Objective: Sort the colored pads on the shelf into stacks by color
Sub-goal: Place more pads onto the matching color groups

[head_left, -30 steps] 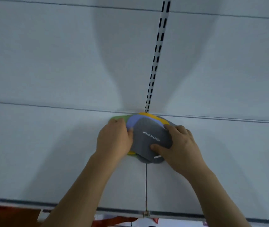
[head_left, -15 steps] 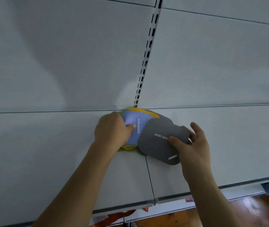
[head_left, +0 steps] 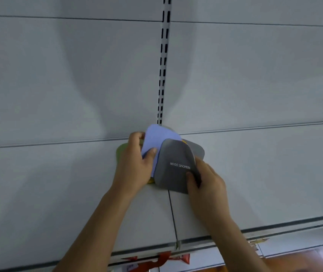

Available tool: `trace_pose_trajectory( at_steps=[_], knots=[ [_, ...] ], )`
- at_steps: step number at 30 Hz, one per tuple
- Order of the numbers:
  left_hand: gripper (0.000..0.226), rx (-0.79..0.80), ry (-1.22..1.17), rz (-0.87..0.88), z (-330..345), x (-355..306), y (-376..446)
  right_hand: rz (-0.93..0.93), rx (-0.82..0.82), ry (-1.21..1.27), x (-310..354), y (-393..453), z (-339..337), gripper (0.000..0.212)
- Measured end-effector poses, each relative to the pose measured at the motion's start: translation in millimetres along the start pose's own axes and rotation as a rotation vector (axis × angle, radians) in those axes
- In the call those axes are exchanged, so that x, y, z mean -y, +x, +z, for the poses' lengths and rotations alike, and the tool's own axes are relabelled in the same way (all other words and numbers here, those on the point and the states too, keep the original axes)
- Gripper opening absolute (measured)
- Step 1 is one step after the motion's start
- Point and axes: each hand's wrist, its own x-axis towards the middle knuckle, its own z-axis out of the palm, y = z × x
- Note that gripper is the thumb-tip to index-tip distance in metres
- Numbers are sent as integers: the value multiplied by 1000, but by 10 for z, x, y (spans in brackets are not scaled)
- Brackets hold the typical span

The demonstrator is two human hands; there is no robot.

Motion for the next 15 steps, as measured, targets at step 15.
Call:
trace_pose_trajectory(
  at_steps=[15],
  knots=[
    [24,209,-137,431,447,-585,-313,197,-505,109,-281,-596,-946,41]
  ],
)
